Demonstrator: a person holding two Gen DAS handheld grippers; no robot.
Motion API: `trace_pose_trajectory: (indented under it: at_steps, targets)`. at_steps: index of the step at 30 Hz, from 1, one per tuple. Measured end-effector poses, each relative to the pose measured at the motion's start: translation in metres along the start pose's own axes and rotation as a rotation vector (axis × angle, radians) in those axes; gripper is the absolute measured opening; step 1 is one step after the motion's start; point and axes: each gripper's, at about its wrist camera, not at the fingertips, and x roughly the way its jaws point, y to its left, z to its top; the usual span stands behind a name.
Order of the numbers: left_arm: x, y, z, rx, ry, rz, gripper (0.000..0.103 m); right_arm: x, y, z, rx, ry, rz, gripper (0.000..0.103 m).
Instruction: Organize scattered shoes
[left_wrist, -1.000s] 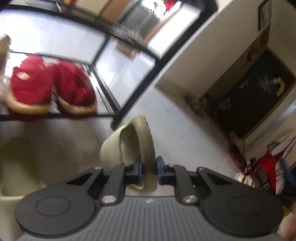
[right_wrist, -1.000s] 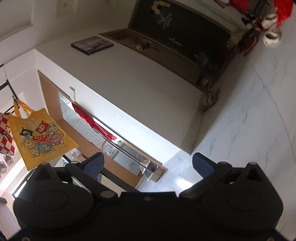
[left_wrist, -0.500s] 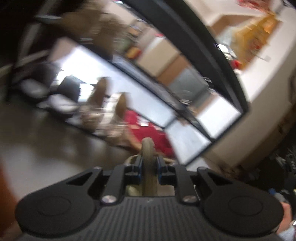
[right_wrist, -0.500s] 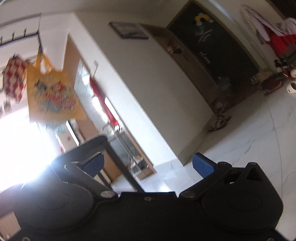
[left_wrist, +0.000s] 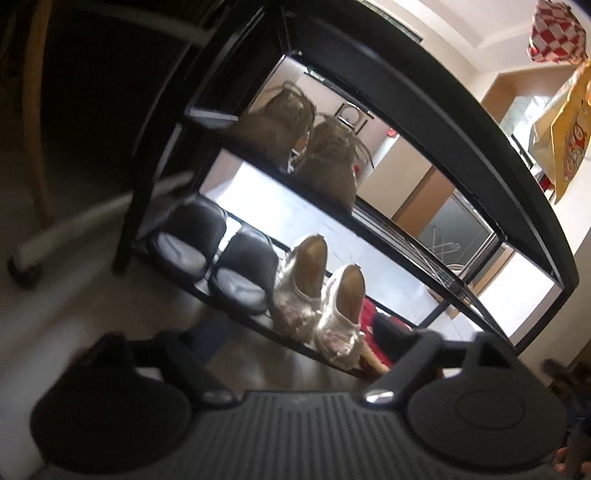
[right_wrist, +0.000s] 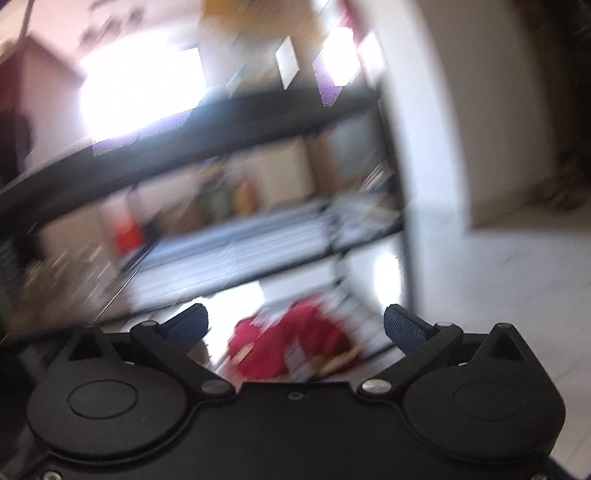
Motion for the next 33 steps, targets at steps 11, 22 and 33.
trace_pose_trajectory:
  at_steps: [11, 22, 33]
  targets:
    - [-0.027, 0.025, 0.036, 0.177, -0.011, 0.016, 0.102, 0.079, 0.027, -0.050, 0.200, 0.660, 0.324, 0.103]
    - [-0.001, 0.041, 0.026, 0.120, 0.133, 0.042, 0.102, 0.096, 0.072, -0.093, 0.178, 0.866, 0.332, 0.103]
    - [0.015, 0.025, 0.009, 0.268, 0.251, 0.126, 0.102, 0.112, 0.079, -0.105, 0.304, 1.019, 0.122, 0.103]
